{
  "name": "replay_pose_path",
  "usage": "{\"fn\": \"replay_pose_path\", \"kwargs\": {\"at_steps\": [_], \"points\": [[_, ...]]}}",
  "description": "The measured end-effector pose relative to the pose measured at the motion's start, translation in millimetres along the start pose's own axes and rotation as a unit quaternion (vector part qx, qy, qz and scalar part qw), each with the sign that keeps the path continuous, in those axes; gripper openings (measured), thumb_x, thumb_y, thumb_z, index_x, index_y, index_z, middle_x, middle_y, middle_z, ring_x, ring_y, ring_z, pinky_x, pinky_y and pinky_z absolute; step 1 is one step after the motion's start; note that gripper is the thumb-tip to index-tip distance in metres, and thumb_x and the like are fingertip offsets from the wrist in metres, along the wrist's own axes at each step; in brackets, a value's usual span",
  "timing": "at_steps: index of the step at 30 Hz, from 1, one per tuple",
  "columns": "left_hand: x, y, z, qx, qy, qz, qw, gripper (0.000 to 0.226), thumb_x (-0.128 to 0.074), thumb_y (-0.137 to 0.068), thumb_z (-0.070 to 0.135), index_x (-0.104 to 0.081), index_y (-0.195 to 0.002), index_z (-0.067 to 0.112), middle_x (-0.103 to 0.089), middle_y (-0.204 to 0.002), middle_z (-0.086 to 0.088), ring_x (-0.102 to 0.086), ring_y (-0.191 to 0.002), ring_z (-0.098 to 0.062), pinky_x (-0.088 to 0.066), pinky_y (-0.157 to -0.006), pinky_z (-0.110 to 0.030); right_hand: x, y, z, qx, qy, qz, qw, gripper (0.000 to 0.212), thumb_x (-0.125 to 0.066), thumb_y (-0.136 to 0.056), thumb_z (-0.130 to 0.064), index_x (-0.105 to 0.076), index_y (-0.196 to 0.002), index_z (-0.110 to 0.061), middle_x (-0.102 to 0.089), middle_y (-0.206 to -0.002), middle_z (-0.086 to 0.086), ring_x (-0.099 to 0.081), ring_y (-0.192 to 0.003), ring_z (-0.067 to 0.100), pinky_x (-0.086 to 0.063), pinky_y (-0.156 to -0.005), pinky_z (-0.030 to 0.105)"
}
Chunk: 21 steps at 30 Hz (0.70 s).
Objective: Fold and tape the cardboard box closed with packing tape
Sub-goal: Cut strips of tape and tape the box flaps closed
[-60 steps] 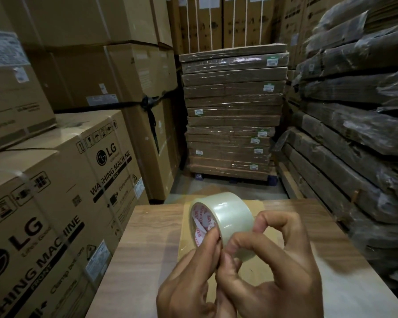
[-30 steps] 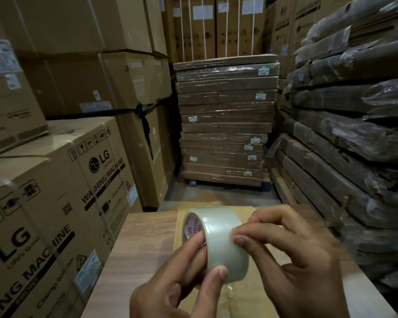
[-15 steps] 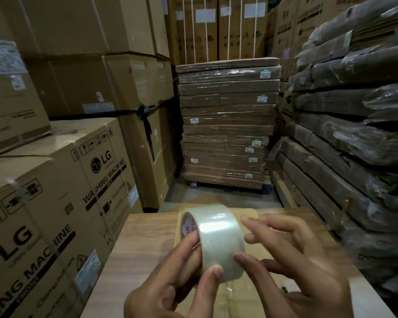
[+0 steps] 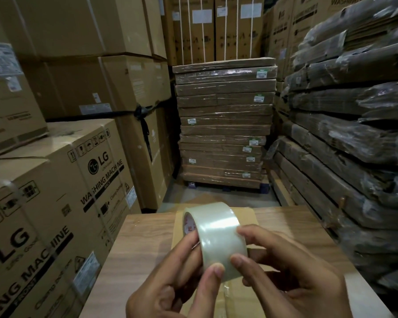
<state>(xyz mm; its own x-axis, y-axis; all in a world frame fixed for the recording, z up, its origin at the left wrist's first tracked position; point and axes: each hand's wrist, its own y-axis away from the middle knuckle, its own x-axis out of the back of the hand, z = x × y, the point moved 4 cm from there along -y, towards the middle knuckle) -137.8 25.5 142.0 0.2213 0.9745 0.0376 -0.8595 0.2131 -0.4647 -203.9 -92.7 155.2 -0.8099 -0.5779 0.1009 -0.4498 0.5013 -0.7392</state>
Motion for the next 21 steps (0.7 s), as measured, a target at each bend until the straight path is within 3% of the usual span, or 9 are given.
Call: {"fn": "replay_pose_path", "kwargs": {"at_steps": [2, 6, 8, 13, 18, 21], "points": [[0.3, 0.0, -11.2, 0.021, 0.031, 0.007, 0.999, 0.057, -0.084, -0.050, 0.011, -0.072, -0.092, 0.047, -0.076, -0.078, 0.014, -0.071, -0.079, 0.003, -0.051, -0.066, -0.005, 0.7, -0.8, 2.5, 0.008, 0.026, -0.003, 1.000, 0.022, -0.077, -0.069, -0.030, -0.071, -0.090, -0.035, -0.069, -0.083, -0.019, -0.068, -0.060, 0.006, -0.052, -0.048, 0.013], [-3.6, 0.1, -16.4, -0.047, 0.000, -0.015, 0.999, 0.047, -0.090, -0.063, 0.025, -0.070, -0.101, 0.046, -0.075, -0.084, 0.019, -0.071, -0.086, 0.003, -0.054, -0.072, -0.011, 3.6, -3.0, 6.4, 0.019, 0.068, -0.002, 0.997, 0.020, -0.081, -0.061, -0.019, -0.073, -0.076, -0.028, -0.065, -0.066, -0.015, -0.064, -0.052, 0.001, -0.047, -0.049, 0.006], [-5.2, -1.8, -17.0, -0.074, -0.025, -0.029, 0.997, 0.052, -0.083, -0.057, 0.028, -0.070, -0.105, 0.044, -0.075, -0.088, 0.020, -0.070, -0.088, 0.002, -0.055, -0.073, -0.013, 4.7, -5.2, 8.8, 0.018, 0.075, -0.013, 0.997, 0.013, -0.081, -0.063, -0.023, -0.072, -0.072, -0.025, -0.062, -0.060, -0.013, -0.062, -0.050, 0.003, -0.045, -0.050, 0.006], [-6.6, -4.9, -18.0, -0.081, -0.025, -0.027, 0.996, 0.050, -0.080, -0.058, 0.036, -0.071, -0.107, 0.040, -0.075, -0.091, 0.020, -0.071, -0.089, -0.002, -0.059, -0.069, -0.026, 4.2, -8.0, 15.3, 0.024, 0.052, -0.024, 0.998, 0.017, -0.081, -0.060, -0.011, -0.070, -0.061, -0.023, -0.065, -0.065, -0.016, -0.062, -0.052, 0.005, -0.046, -0.049, 0.010], [-6.0, -8.1, -17.4, -0.088, 0.013, -0.025, 0.996, 0.052, -0.076, -0.059, 0.037, -0.069, -0.111, 0.036, -0.075, -0.090, 0.017, -0.073, -0.088, -0.006, -0.060, -0.066, -0.032, 4.5, -5.6, 13.8, 0.018, 0.045, 0.024, 0.999, 0.025, -0.081, -0.059, -0.013, -0.072, -0.076, -0.028, -0.066, -0.065, -0.012, -0.065, -0.053, 0.006, -0.050, -0.049, 0.012], [-6.9, -8.6, -17.9, -0.104, 0.008, -0.027, 0.994, 0.051, -0.075, -0.061, 0.037, -0.069, -0.112, 0.035, -0.075, -0.091, 0.018, -0.073, -0.088, -0.006, -0.060, -0.066, -0.031, 2.2, -9.5, 10.7, 0.058, 0.079, -0.007, 0.995, 0.024, -0.081, -0.065, -0.015, -0.075, -0.086, -0.025, -0.064, -0.067, -0.014, -0.064, -0.055, 0.006, -0.051, -0.049, 0.015]]}}
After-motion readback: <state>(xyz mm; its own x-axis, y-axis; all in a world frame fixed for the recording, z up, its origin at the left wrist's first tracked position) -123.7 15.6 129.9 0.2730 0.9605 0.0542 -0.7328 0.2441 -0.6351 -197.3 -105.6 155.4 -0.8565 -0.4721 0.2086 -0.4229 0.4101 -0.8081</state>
